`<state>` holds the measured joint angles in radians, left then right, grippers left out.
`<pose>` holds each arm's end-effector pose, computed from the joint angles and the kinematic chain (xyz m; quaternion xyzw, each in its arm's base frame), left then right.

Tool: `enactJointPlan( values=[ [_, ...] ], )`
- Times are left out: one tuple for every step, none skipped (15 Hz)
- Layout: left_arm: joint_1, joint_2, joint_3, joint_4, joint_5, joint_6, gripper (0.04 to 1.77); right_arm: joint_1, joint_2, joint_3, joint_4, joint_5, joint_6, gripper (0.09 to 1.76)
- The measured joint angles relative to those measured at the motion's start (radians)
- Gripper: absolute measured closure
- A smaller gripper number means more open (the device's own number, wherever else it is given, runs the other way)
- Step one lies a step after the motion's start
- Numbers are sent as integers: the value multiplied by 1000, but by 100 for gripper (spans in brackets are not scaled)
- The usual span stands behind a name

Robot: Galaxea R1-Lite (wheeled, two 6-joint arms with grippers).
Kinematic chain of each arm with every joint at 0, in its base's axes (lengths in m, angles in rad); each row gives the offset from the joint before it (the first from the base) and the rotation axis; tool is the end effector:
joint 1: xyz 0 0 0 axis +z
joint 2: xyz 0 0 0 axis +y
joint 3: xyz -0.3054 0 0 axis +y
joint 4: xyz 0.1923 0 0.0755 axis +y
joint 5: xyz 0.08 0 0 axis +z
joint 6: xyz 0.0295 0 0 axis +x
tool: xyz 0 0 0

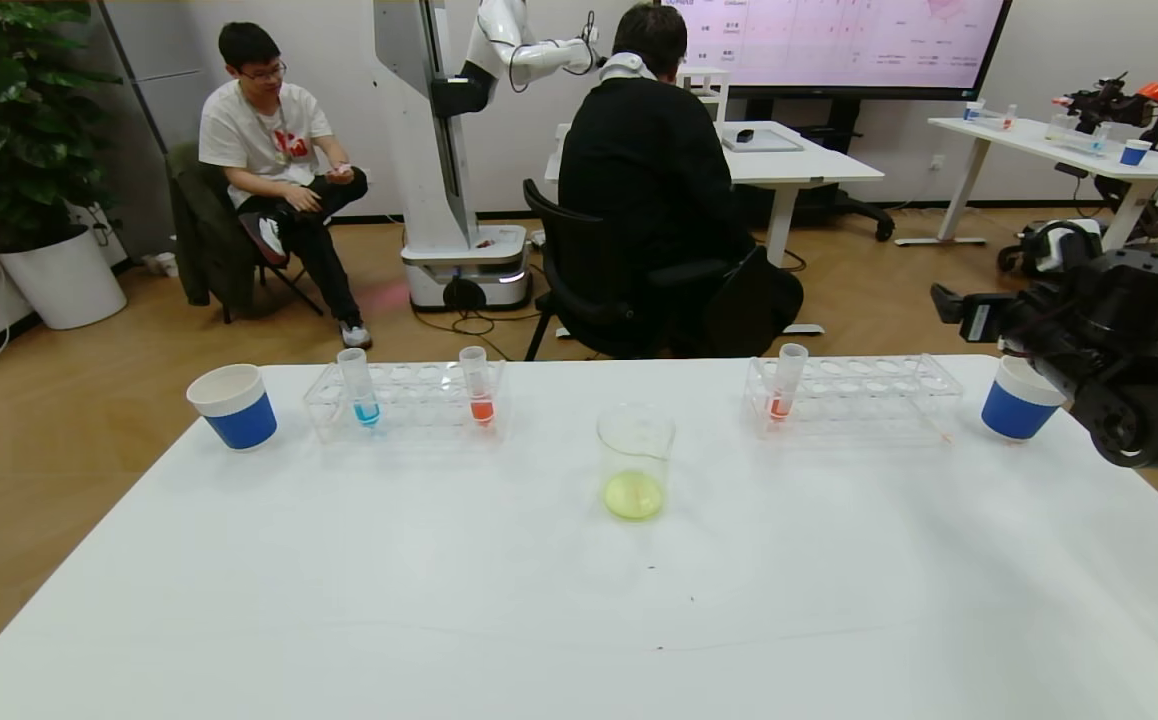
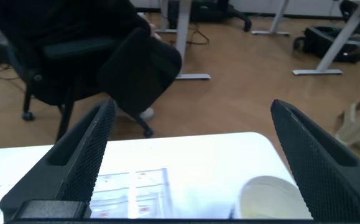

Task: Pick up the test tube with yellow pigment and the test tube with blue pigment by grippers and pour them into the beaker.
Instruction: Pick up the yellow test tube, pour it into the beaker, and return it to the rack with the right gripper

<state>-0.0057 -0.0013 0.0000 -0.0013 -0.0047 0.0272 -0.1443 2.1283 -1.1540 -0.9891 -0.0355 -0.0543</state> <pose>-0.0037 -0.0001 0.0756 0.0136 -0.0014 -0.0052 0.9999 0.4368 -0.0645 0.1441 -0.0274 -0.0049 -0.0899 0.9956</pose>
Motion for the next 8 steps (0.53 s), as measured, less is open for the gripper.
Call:
enactJointPlan(
  values=[
    [0,0,0,0,0,0,6,52,-30,16,14,-9,5,11],
    [0,0,0,0,0,0,6,109,-64,32,28,-31,13,11],
    [0,0,0,0,0,0,6,160,-98,47,34,-58,20,11],
    [0,0,0,0,0,0,6,199,-137,67,37,-74,21,11],
    [0,0,0,0,0,0,6,224,-176,88,39,-80,19,11],
    [0,0,0,0,0,0,6,240,-218,111,41,-84,13,11],
    [0,0,0,0,0,0,6,253,-269,137,46,-84,6,11],
    [0,0,0,0,0,0,6,262,-322,163,53,-84,1,11]
  ],
)
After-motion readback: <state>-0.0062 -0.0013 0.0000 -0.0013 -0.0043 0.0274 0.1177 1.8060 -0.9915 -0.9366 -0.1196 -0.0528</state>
